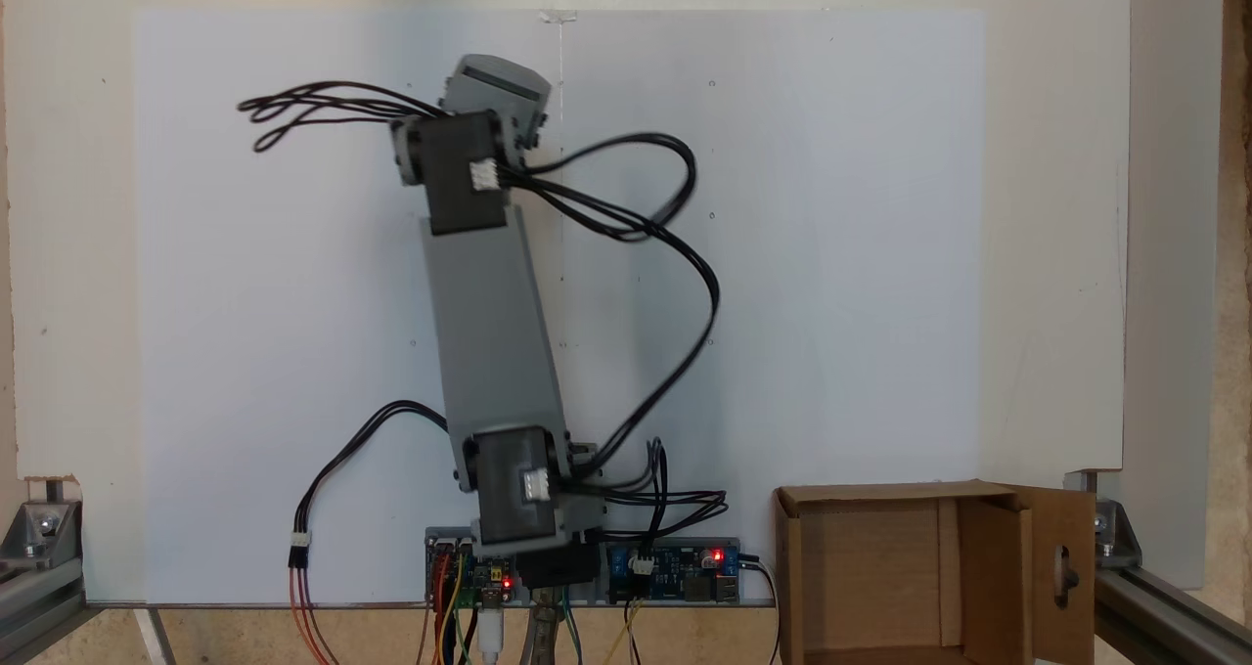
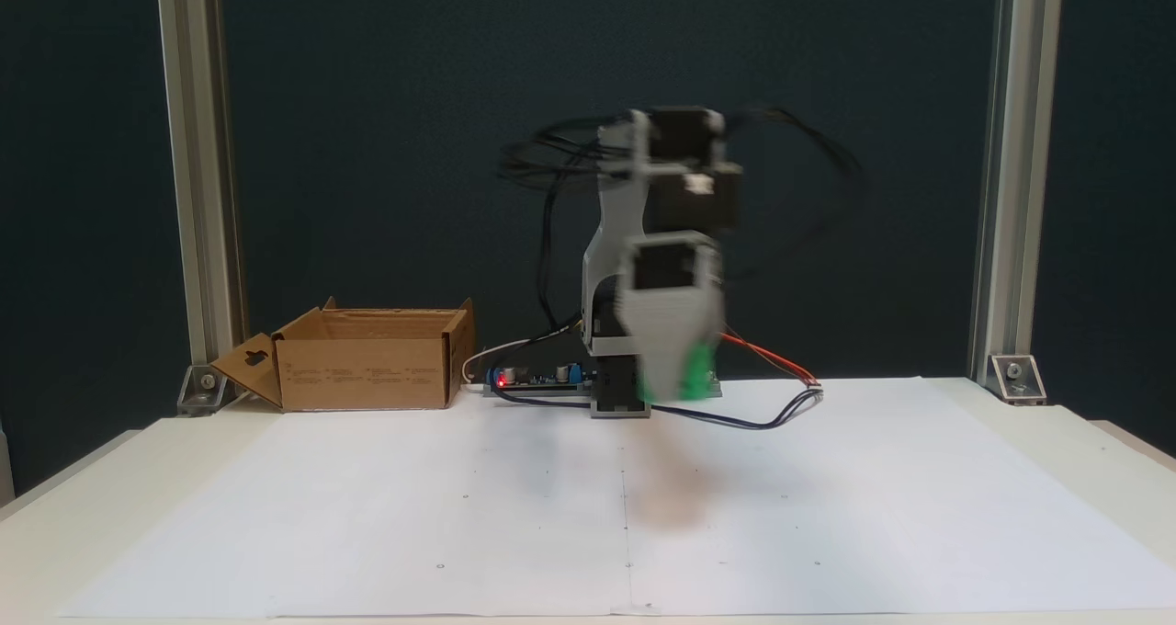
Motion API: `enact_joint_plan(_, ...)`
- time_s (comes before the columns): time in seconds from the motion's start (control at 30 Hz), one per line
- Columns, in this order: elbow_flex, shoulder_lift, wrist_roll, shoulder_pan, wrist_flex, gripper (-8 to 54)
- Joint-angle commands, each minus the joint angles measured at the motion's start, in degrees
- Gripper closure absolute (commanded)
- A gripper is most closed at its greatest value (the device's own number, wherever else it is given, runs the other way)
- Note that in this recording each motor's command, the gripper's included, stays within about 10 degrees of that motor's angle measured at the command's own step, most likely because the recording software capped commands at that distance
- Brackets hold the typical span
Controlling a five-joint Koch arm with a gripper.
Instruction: Grasp a green dice and put it in the bin.
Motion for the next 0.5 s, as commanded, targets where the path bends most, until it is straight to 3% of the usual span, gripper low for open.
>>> enact_joint_plan(0.0,2.1,7.1,-7.1,4.3,-2.4,33.8)
enact_joint_plan(0.2,14.2,19.1,-16.3,18.3,-2.3,33.7)
enact_joint_plan(0.47,17.9,26.2,-30.9,47.2,2.4,33.7)
